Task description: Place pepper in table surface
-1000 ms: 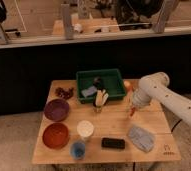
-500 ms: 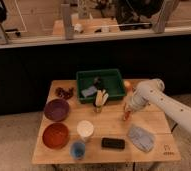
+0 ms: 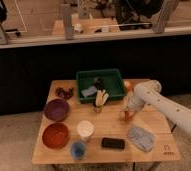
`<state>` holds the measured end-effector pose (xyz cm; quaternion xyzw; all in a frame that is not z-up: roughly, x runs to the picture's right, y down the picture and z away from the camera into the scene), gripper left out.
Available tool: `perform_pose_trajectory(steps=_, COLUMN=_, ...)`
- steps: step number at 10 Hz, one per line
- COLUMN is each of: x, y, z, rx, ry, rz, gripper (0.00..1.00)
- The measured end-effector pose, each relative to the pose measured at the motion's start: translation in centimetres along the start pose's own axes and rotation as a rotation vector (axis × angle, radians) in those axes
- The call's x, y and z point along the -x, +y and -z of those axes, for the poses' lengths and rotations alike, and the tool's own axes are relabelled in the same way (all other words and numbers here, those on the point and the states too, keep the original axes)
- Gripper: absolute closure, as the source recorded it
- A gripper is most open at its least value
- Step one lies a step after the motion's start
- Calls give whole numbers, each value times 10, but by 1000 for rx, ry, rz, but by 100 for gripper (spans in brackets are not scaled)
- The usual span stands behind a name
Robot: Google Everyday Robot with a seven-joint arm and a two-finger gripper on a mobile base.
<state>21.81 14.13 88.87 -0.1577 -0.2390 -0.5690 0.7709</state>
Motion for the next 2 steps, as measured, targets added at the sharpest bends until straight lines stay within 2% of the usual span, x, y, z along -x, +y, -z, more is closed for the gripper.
perform_pose_trajectory(steps=2, x=-12, y=10, z=22, rx=26, ry=11, rz=-41, gripper=20)
